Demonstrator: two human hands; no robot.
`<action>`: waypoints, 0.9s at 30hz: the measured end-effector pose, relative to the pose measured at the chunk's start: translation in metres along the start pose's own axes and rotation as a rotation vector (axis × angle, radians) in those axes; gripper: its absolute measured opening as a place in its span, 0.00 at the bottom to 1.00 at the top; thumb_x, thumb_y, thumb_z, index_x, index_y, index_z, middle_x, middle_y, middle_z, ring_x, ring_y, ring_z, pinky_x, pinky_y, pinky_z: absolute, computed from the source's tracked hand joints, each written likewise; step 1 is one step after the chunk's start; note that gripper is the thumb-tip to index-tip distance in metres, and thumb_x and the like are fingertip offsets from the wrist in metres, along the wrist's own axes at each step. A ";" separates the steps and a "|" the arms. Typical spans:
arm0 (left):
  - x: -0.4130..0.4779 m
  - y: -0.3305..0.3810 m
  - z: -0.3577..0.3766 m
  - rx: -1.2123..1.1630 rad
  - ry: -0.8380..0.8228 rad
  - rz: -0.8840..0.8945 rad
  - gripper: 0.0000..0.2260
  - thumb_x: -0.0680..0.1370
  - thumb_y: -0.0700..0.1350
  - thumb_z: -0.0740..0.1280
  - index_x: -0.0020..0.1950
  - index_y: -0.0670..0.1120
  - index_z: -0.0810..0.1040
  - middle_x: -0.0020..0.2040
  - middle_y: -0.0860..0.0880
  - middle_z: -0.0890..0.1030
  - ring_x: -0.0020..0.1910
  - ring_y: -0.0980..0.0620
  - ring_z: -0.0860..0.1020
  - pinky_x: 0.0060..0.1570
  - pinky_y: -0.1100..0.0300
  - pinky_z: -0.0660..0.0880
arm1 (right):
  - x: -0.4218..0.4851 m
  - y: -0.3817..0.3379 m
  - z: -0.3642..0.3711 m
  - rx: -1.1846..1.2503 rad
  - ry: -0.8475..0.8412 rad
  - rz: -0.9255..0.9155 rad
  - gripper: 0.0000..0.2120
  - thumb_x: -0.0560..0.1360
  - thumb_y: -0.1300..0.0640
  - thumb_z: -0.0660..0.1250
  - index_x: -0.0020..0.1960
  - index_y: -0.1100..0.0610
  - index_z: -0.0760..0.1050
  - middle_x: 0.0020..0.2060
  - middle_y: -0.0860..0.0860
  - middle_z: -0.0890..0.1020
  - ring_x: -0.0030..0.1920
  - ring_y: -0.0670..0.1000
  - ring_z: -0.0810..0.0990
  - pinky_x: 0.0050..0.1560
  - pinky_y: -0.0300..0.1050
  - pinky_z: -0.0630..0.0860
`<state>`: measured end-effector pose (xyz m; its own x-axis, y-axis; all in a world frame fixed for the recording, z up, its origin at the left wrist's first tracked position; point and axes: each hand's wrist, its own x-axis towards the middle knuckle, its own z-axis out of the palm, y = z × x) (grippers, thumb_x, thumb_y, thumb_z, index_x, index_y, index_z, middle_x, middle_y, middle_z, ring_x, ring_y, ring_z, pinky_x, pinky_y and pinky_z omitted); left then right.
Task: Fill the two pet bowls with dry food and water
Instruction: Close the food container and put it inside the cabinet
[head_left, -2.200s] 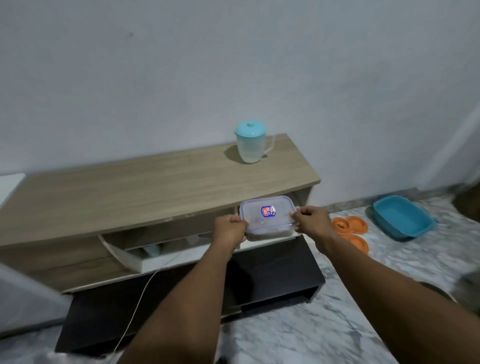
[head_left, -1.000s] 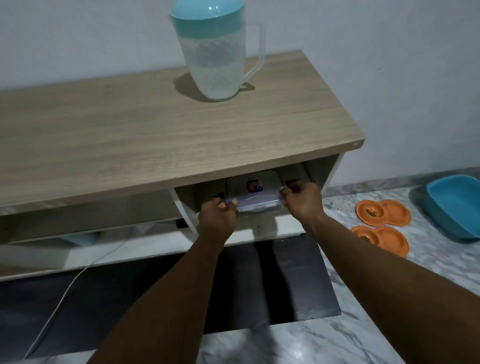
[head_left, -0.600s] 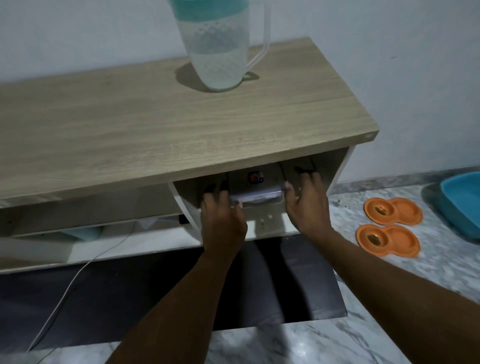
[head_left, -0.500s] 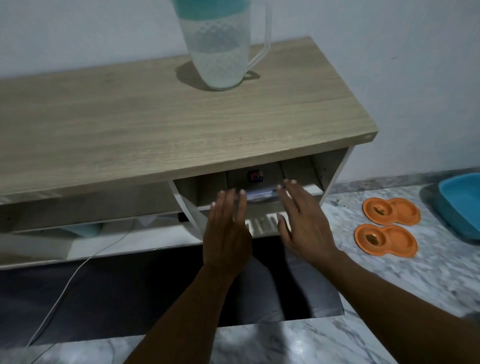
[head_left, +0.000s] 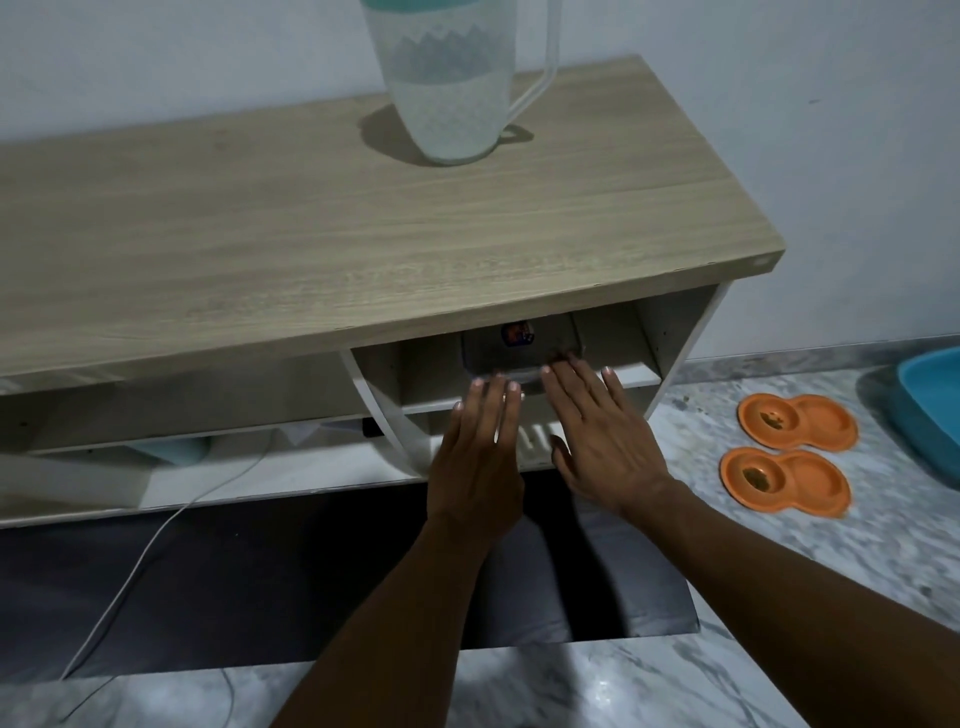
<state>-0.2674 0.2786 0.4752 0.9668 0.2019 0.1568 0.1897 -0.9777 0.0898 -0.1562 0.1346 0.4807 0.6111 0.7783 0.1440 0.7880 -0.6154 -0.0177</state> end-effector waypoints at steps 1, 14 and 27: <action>0.003 -0.001 -0.001 0.001 -0.012 -0.011 0.43 0.69 0.43 0.71 0.81 0.41 0.54 0.81 0.42 0.55 0.81 0.43 0.51 0.78 0.47 0.55 | 0.003 0.001 0.000 -0.002 0.001 -0.003 0.38 0.76 0.47 0.64 0.81 0.61 0.57 0.80 0.59 0.61 0.80 0.58 0.58 0.78 0.61 0.58; -0.017 0.012 -0.084 -0.083 -0.078 0.038 0.37 0.70 0.40 0.70 0.78 0.41 0.63 0.76 0.38 0.67 0.75 0.39 0.65 0.72 0.44 0.67 | -0.034 0.004 -0.077 0.197 0.091 -0.009 0.27 0.76 0.51 0.66 0.72 0.60 0.71 0.69 0.58 0.76 0.67 0.58 0.77 0.65 0.53 0.75; 0.013 0.050 -0.376 -0.156 0.060 -0.143 0.34 0.77 0.56 0.65 0.80 0.51 0.56 0.77 0.47 0.63 0.74 0.46 0.65 0.68 0.47 0.70 | -0.014 -0.010 -0.368 0.689 0.101 0.203 0.24 0.80 0.47 0.65 0.73 0.53 0.69 0.69 0.51 0.76 0.63 0.52 0.78 0.65 0.53 0.76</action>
<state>-0.3095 0.2540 0.8515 0.9190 0.3456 0.1896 0.2909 -0.9192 0.2655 -0.1996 0.0841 0.8429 0.7665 0.6216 0.1618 0.5485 -0.5024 -0.6684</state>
